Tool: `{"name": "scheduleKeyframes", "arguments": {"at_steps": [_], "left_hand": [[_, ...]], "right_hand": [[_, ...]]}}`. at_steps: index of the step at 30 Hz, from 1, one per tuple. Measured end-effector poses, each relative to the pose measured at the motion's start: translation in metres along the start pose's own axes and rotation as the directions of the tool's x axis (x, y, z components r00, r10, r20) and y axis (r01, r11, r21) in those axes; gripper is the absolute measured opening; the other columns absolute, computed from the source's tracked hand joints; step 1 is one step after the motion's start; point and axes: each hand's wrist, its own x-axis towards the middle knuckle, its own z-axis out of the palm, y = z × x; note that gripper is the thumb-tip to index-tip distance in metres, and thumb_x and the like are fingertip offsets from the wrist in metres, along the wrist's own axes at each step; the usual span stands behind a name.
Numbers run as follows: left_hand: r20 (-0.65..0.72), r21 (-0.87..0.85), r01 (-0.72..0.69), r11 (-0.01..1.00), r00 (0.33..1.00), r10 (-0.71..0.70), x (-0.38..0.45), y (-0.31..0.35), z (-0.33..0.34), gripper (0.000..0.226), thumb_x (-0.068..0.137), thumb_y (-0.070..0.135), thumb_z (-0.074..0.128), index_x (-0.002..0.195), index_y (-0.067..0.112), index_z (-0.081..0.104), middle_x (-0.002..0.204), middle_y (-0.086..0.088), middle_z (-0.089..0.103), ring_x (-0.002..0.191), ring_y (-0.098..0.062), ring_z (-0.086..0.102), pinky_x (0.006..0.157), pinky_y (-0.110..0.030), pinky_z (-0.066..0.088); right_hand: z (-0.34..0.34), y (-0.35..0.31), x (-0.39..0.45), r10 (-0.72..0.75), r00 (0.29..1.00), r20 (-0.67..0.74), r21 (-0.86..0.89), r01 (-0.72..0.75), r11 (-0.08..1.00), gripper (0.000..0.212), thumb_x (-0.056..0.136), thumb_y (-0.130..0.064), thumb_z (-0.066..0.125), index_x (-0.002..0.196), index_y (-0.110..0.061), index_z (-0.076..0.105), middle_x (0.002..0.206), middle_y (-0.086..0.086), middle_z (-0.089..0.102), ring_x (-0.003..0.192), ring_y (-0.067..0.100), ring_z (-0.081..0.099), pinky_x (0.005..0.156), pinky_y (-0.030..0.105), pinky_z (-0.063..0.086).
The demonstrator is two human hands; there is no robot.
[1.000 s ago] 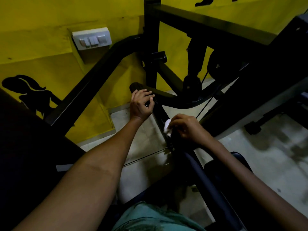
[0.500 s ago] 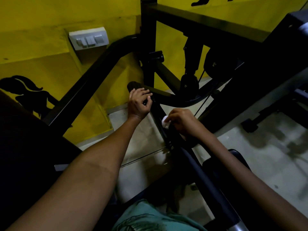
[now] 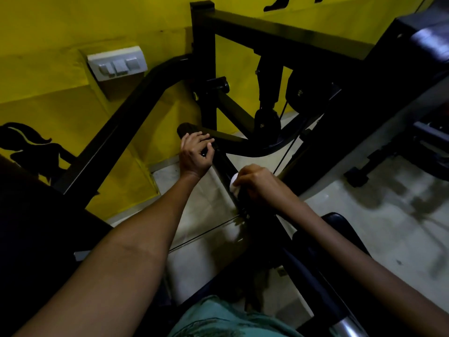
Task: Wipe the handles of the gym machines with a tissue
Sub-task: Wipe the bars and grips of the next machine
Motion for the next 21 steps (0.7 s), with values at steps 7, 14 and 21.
{"name": "scheduleKeyframes", "arguments": {"at_steps": [7, 14, 21], "left_hand": [[0.017, -0.005, 0.007, 1.000, 1.000, -0.007, 0.000, 0.000, 0.000, 0.032, 0.084, 0.021, 0.048, 0.083, 0.007, 0.076, 0.092, -0.011, 0.073, 0.095, -0.032, 0.066, 0.095, -0.052, 0.042], [0.012, 0.005, 0.001, 1.000, 1.000, -0.002, 0.000, -0.001, -0.001, 0.032, 0.083, 0.022, 0.048, 0.083, 0.007, 0.076, 0.091, -0.010, 0.073, 0.094, -0.030, 0.066, 0.095, -0.051, 0.042], [0.015, 0.006, 0.014, 1.000, 1.000, -0.014, 0.000, -0.001, 0.000, 0.034, 0.084, 0.022, 0.047, 0.083, 0.006, 0.076, 0.091, -0.011, 0.073, 0.094, -0.031, 0.066, 0.096, -0.051, 0.042]], "right_hand": [[-0.005, 0.010, -0.009, 0.043, 0.998, -0.041, 0.070, -0.040, 0.997, 0.026, 0.086, 0.001, 0.060, 0.108, -0.008, 0.069, 0.114, 0.011, 0.061, 0.102, 0.021, 0.060, 0.087, 0.028, 0.051], [0.003, 0.003, -0.034, -0.003, 1.000, -0.001, 0.050, 0.003, 0.999, 0.026, 0.082, 0.003, 0.063, 0.105, -0.007, 0.071, 0.119, 0.014, 0.058, 0.110, 0.022, 0.055, 0.086, 0.019, 0.044], [0.000, 0.002, -0.024, 0.036, 0.999, -0.040, 0.043, -0.035, 0.998, 0.020, 0.089, -0.007, 0.057, 0.107, -0.007, 0.068, 0.116, 0.008, 0.056, 0.101, 0.024, 0.059, 0.083, 0.027, 0.051]]}}
